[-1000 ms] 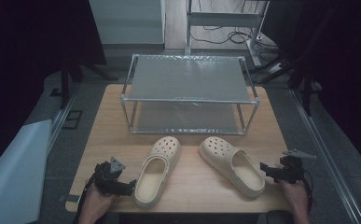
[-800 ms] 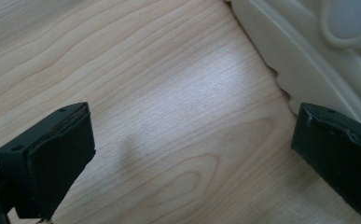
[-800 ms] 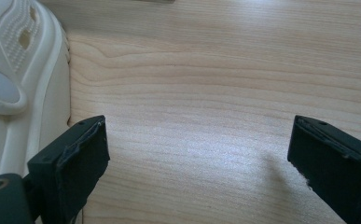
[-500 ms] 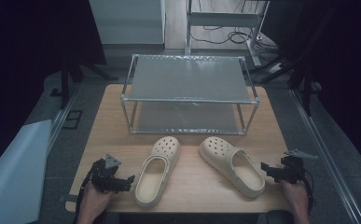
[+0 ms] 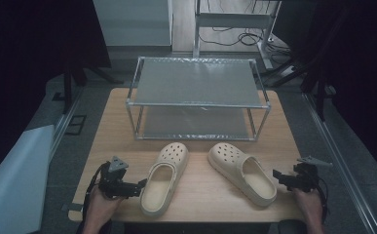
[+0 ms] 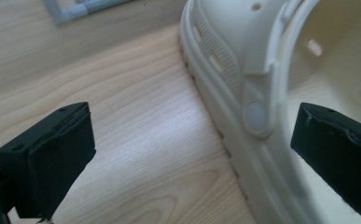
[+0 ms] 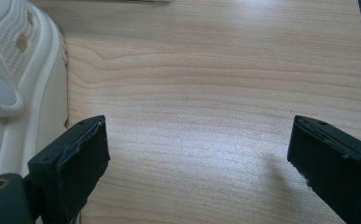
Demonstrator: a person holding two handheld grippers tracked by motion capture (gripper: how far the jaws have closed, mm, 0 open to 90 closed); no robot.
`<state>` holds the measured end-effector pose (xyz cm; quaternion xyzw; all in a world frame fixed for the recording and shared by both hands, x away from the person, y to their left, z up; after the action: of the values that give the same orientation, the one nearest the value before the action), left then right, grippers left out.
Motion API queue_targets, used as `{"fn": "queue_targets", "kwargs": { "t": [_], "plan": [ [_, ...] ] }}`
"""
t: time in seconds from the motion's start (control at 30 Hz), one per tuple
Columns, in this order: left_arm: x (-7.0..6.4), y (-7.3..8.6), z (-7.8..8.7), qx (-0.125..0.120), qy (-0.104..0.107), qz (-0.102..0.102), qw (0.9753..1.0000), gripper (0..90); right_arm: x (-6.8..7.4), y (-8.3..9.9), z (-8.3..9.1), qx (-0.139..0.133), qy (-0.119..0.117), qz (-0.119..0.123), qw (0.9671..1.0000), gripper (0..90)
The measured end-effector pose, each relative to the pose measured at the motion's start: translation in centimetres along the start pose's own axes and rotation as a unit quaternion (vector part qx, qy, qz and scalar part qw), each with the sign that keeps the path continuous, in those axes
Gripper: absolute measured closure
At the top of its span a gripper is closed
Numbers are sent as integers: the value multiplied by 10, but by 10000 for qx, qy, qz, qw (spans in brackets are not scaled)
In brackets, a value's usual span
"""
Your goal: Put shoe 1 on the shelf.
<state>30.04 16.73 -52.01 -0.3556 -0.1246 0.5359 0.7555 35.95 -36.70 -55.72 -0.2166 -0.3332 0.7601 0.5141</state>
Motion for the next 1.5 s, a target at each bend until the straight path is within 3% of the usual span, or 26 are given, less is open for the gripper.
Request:
{"fn": "queue_targets", "kwargs": {
  "t": [0.23, 0.4, 0.57, 0.9, 1.2, 1.37, 1.5],
  "plan": [
    [-17, -14, 4, -110, 270, -36, 9996, 55, 0, 0, 0, 10, 2, -7, 10000, 53],
    [-23, -16, -3, -15, 211, -107, 9997, 119, -1, 0, 0, 0, -6, -18, 10000, 53],
    [-24, -15, -22, 214, 110, -193, 9995, 177, 0, 0, -1, 9, -19, -19, 10000, 53],
    [-39, -23, -42, 505, 148, -456, 9976, 416, 3, 2, -3, 70, -149, -3, 9999, 54],
    [-32, -23, -57, 808, -246, -296, 9960, 634, 2, 3, -3, 84, -184, -44, 9998, 56],
    [-29, -24, -55, 899, -394, -455, 9941, 762, 3, 3, -4, 95, -189, -24, 9998, 56],
    [-24, -25, -55, 935, -206, -294, 9950, 768, 2, 3, -3, 78, -186, -45, 9998, 57]
  ]
}}
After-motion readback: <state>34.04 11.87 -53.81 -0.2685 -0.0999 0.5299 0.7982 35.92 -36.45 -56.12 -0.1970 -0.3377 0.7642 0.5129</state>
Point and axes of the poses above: each handheld gripper's, and its own axes: z roughly backward along the jaws, y roughly out of its underside, x roughly to its left, the point moved 8 cm from there along -z, roughly forward along the jaws, and after that the axes turned 9 degrees about z, right-handed, at the moved point
